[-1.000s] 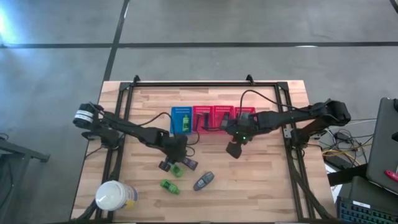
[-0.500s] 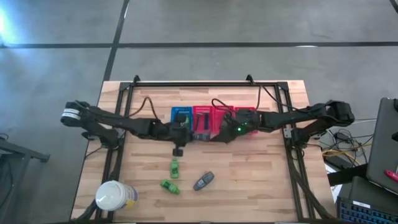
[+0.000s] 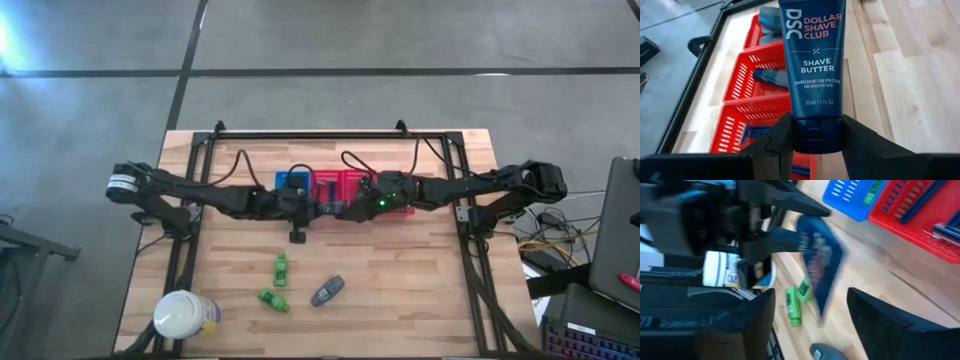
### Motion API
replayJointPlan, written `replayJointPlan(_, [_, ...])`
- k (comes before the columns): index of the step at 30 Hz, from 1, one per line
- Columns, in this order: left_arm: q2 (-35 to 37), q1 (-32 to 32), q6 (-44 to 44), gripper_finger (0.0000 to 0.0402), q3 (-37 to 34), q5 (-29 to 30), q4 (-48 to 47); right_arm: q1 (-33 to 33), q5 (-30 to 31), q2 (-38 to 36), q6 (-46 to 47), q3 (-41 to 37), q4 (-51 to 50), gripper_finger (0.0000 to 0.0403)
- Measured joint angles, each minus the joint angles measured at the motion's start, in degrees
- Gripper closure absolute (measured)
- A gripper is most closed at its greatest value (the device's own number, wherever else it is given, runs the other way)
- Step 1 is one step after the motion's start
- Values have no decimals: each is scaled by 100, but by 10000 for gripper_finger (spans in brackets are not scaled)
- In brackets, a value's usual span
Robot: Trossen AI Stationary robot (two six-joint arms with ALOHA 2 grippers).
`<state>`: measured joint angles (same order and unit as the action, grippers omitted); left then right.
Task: Pick & Place Travel size toiletries
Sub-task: Put the black shave cream into the middle red bin
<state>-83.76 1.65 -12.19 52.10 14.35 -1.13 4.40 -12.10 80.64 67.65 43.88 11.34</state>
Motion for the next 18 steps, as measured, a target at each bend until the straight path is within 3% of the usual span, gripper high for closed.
replayJointPlan(18, [-31,-46,-116,271,32,-31,7,169,177,9,-100,4,103,369])
